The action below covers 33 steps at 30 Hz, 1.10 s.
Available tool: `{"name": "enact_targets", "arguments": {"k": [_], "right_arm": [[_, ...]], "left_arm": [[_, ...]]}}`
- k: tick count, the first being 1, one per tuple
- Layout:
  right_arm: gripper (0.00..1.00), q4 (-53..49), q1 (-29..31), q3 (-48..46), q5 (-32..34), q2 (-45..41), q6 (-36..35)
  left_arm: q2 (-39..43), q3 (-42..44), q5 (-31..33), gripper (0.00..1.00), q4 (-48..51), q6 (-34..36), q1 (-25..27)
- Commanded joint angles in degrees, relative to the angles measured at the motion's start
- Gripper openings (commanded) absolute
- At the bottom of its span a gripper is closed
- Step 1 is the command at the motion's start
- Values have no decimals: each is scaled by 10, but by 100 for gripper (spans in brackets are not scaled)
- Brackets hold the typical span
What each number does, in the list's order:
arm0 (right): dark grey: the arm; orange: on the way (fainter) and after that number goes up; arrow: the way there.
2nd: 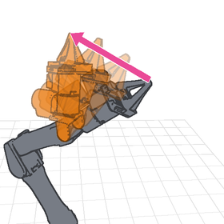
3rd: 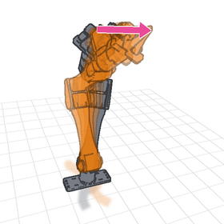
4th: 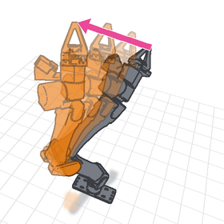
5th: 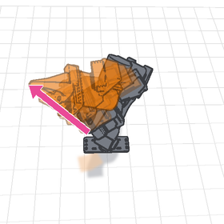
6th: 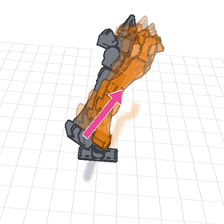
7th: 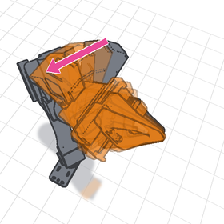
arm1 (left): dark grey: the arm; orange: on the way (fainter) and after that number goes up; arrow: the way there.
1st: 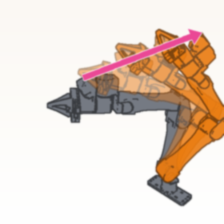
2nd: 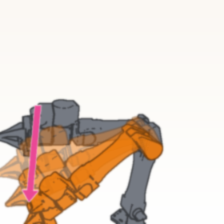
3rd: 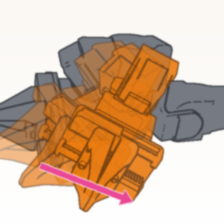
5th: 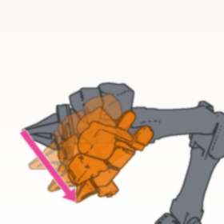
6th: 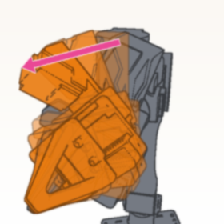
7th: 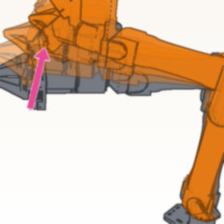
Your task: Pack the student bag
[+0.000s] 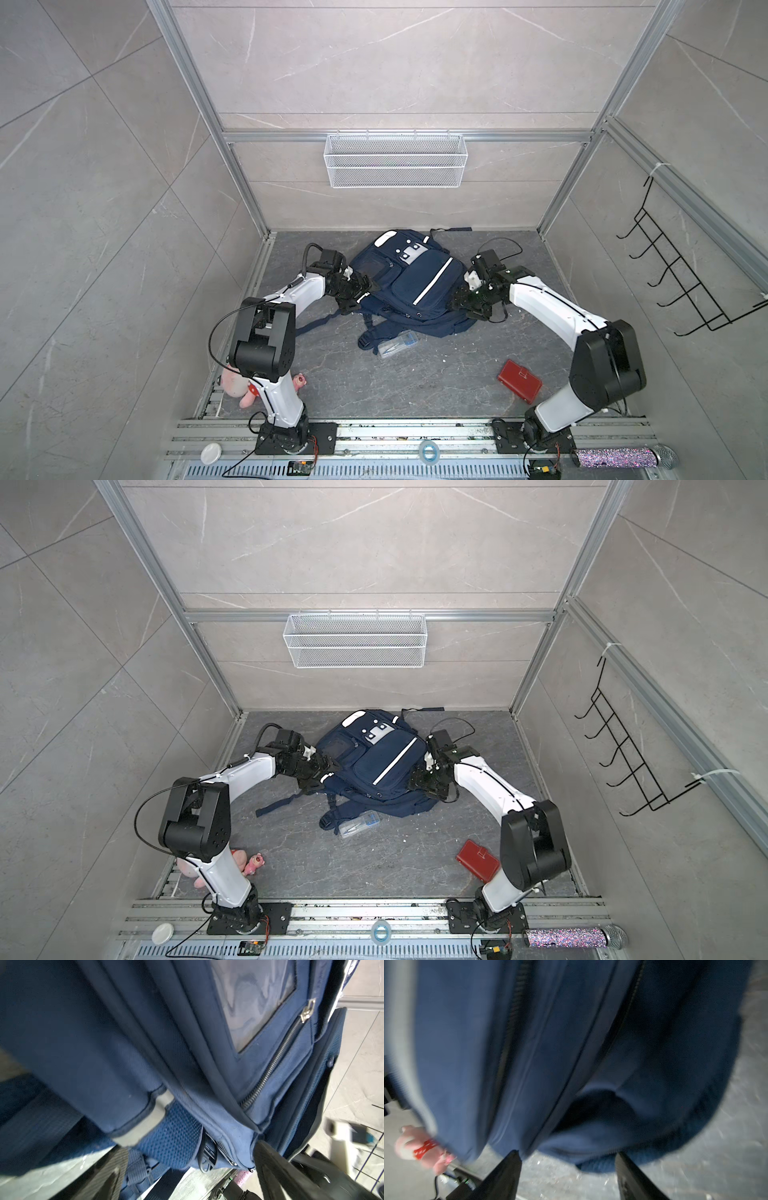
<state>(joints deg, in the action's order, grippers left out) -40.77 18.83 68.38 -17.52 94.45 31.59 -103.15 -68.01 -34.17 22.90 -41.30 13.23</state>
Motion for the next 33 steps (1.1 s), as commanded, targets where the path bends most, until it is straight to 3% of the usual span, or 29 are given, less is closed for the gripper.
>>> {"name": "enact_targets", "arguments": {"k": [1, 8, 11, 17, 22, 26, 33], "right_arm": [[66, 84, -6, 7, 18, 46, 10], [47, 109, -11, 103, 22, 155, -38], [44, 97, -12, 159, 12, 196, -58], [44, 89, -17, 183, 23, 216, -81], [45, 90, -28, 182, 22, 223, -90], [49, 91, -29, 179, 26, 223, -91], [52, 103, -29, 170, 16, 212, -88]], "left_arm": [[-9, 1, -29, 94, -36, -15, 2], [16, 78, -31, 83, -77, -38, 2], [31, 115, -31, 82, -102, -52, 2], [41, 100, -37, 83, -114, -56, 2], [89, 63, -26, 86, -28, -26, 0], [127, 24, -10, 93, 32, -19, -6], [50, -57, 3, 97, 8, -52, -13]]}}
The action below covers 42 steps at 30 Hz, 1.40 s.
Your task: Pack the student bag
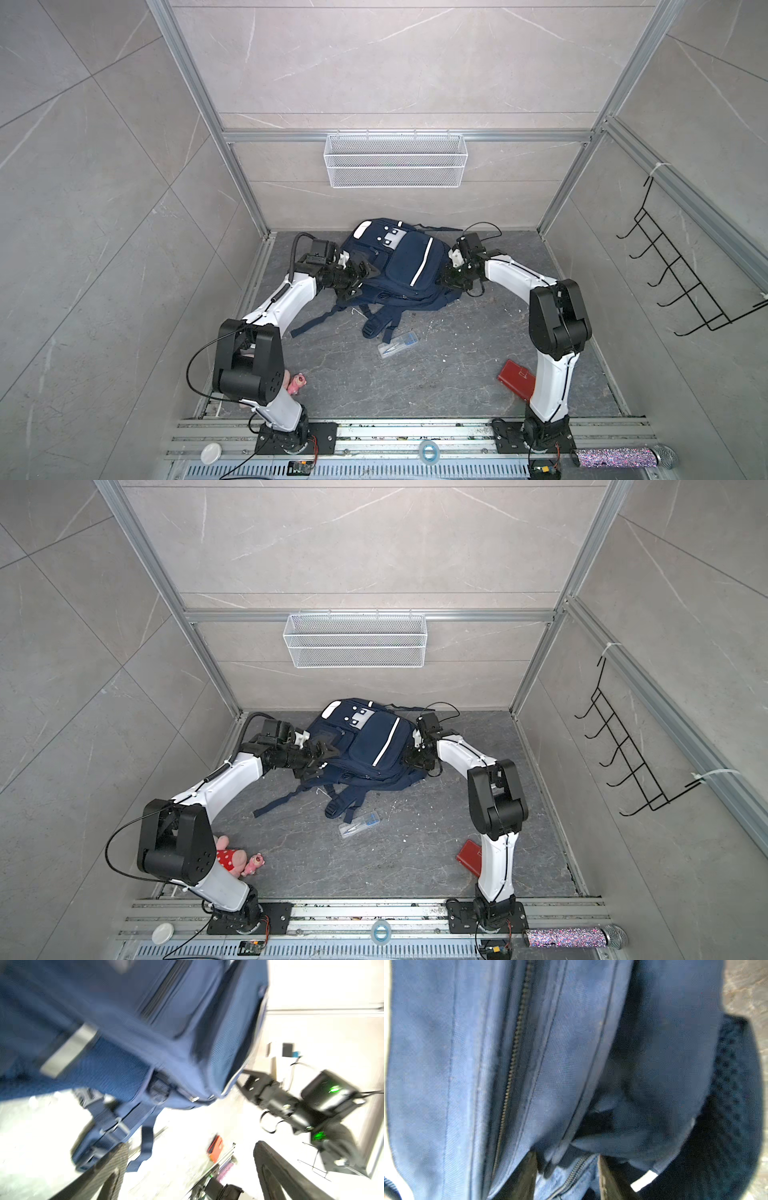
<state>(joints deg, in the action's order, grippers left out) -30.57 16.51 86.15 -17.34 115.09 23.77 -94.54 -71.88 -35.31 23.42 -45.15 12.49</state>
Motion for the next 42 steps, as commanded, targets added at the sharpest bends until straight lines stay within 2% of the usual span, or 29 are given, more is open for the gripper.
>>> {"name": "enact_targets", "arguments": {"k": [1, 5, 12, 16, 20, 24, 31, 34, 38, 39, 41, 42], "right_arm": [[52, 2, -5, -8, 13, 6, -10], [53, 10, -5, -9, 13, 3, -1], [54, 24, -3, -13, 12, 7, 10], [57, 26, -4, -11, 12, 14, 14], [58, 14, 0, 13, 10, 28, 9], [58, 9, 4, 32, 8, 36, 2], [67, 41, 14, 18, 0, 7, -29], [69, 49, 17, 7, -3, -4, -47], [70, 46, 18, -2, 5, 0, -58], [70, 53, 18, -10, 9, -1, -58], [70, 68, 17, -23, 13, -2, -57], [70, 75, 17, -25, 9, -3, -56]], "left_arm": [[-49, -28, 20, 97, -3, -19, -6], [-98, -64, 35, 94, -6, -20, -14], [-172, -88, 5, 84, -35, -34, -12], [-177, -67, 5, 76, -58, -48, -10], [-179, -53, 10, 72, -63, -48, -9], [-185, -41, 11, 64, -70, -47, -6], [-202, -47, 8, 47, -81, -52, -1], [-203, -51, 7, 47, -83, -54, 0], [-205, -49, -1, 67, -115, -85, 0], [-211, -52, -3, 69, -125, -95, 0], [-221, -58, -2, 69, -137, -104, 5], [-225, -60, 1, 64, -143, -107, 7]]}}
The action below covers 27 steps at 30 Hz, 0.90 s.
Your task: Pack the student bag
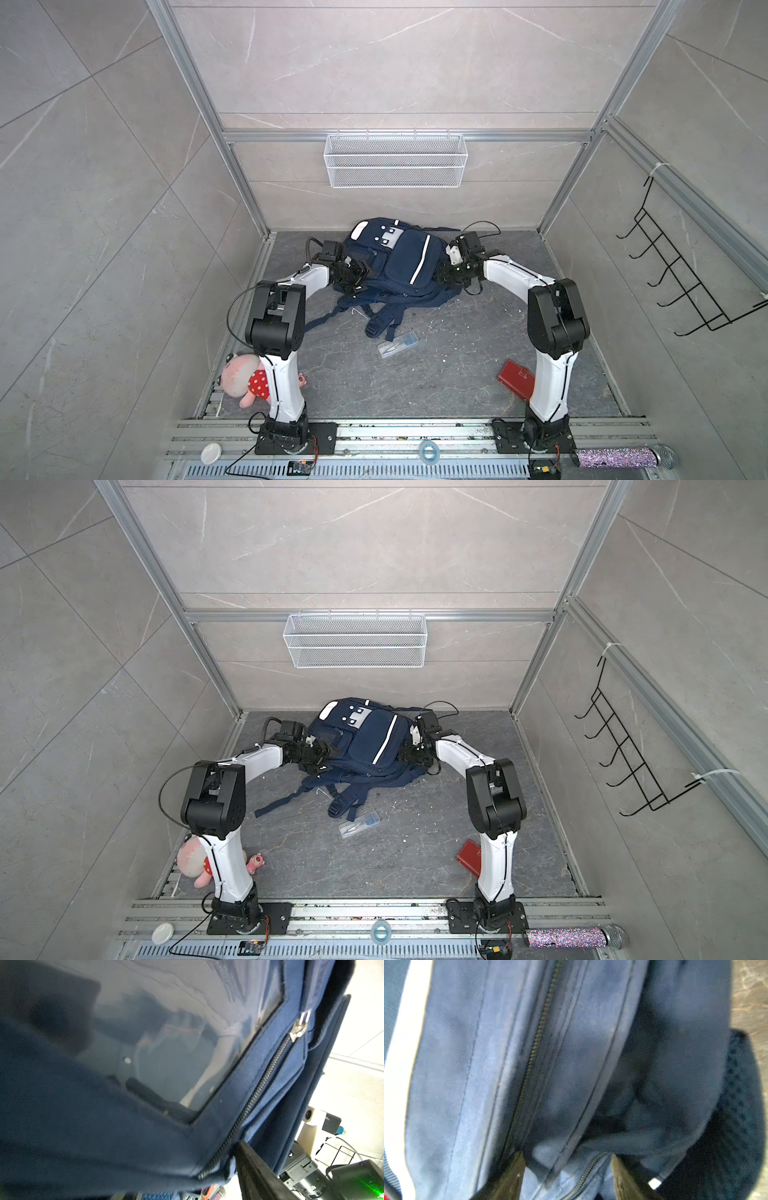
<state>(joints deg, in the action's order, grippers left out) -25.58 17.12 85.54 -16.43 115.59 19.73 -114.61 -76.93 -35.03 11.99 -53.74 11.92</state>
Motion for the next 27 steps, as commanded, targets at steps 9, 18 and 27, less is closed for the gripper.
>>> {"name": "enact_targets", "arguments": {"k": [9, 18, 27], "right_arm": [[78, 64, 16, -42, -34, -72, -58], [86, 31, 58, -48, -38, -211, -121], [74, 10, 142, -46, -47, -235, -64]], "left_arm": [[-8, 1, -12, 0, -74, -72, 22], [54, 2, -14, 0, -71, -151, 25], [100, 62, -21, 0, -213, -312, 19]]}}
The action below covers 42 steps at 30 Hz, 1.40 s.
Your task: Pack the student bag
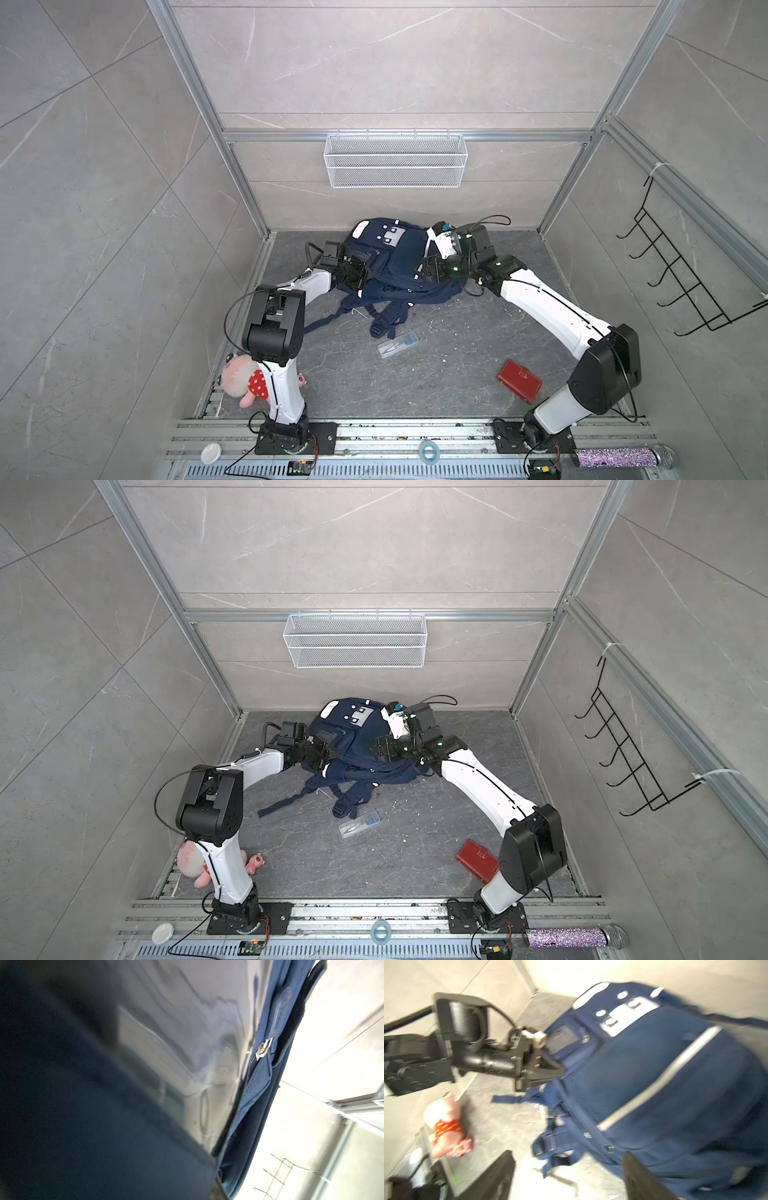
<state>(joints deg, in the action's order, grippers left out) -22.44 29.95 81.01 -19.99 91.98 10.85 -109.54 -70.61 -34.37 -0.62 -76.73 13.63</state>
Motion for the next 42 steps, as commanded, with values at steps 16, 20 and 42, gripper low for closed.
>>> {"name": "enact_targets", "arguments": {"k": [16, 20, 42], "right_arm": [[43, 0, 59, -46, 94, 37, 202], [43, 19, 53, -52, 123, 40, 226], [51, 209, 22, -115, 160, 85, 300]], "left_arm": [[96, -17, -8, 0, -159, -162, 21], [107, -15, -11, 0, -159, -165, 28], [171, 37, -12, 0, -177, -181, 78]]}}
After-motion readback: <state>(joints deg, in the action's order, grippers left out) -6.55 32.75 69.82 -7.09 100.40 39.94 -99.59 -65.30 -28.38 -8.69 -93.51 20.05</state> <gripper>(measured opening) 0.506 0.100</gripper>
